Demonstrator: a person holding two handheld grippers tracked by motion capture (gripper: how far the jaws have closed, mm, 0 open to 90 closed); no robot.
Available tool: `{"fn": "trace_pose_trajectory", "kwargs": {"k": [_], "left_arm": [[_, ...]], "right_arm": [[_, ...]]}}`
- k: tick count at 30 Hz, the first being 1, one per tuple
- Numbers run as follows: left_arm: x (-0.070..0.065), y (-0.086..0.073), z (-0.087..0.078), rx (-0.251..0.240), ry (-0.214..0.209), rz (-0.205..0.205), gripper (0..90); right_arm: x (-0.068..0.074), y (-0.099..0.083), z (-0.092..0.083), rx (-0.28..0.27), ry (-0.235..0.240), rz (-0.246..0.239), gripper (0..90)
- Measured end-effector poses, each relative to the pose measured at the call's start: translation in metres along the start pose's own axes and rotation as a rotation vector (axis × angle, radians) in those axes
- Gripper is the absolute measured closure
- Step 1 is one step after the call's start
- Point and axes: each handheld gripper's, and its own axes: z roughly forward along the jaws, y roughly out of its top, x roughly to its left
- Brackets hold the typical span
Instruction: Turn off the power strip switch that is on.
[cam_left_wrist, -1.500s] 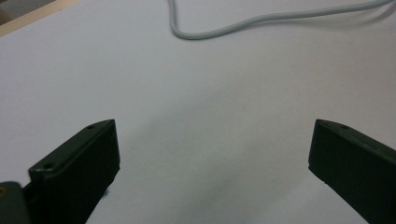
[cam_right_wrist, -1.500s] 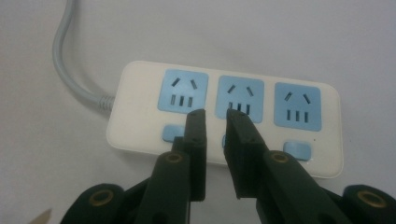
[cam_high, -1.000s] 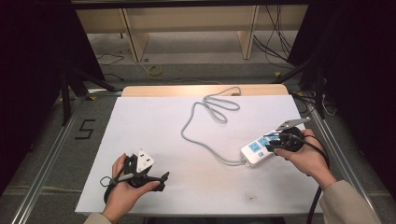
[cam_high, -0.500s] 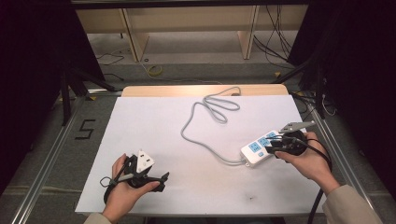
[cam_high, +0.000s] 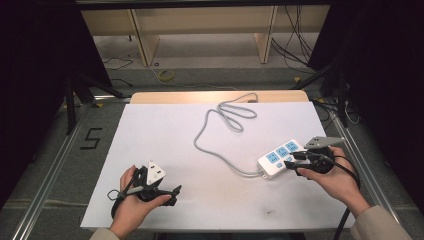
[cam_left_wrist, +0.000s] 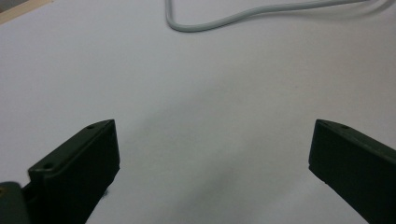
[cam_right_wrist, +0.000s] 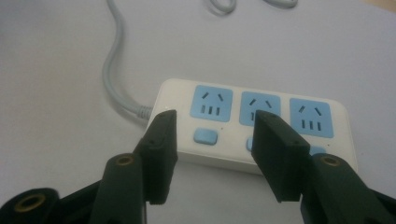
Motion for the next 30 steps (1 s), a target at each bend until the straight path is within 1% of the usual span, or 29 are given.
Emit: {"fn": "trace_pose_trajectory", "kwargs": {"k": [3, 8, 12, 20, 21, 25, 30], "left_arm": [[0.0, 0.0, 0.0, -0.001, -0.001, -0.001, 1.4], [0.0, -0.001, 0.0, 0.006, -0.002, 0.002, 1.4], [0.0, -0.001, 0.001, 0.012, -0.006, -0.001, 1.4], [0.0, -0.002, 0.001, 0.017, -0.008, 0.001, 1.4], [0.0, -0.002, 0.001, 0.016, -0.008, -0.002, 1.4], [0.0, -0.002, 0.001, 0.018, -0.008, -0.002, 1.4], [0.0, -0.002, 0.001, 0.017, -0.008, -0.001, 1.4]], "right_arm": [[0.001, -0.004, -0.001, -0.016, 0.013, -0.01, 46.6], [0.002, -0.01, -0.003, -0.046, 0.013, -0.003, 40.8], [0.005, -0.016, -0.006, -0.076, 0.016, 0.0, 37.9], [0.01, -0.026, -0.009, -0.107, 0.024, 0.0, 34.5], [0.011, -0.028, -0.009, -0.112, 0.024, -0.006, 34.5], [0.012, -0.034, -0.012, -0.125, 0.022, -0.006, 34.0], [0.013, -0.041, -0.016, -0.143, 0.017, 0.002, 32.1]]}}
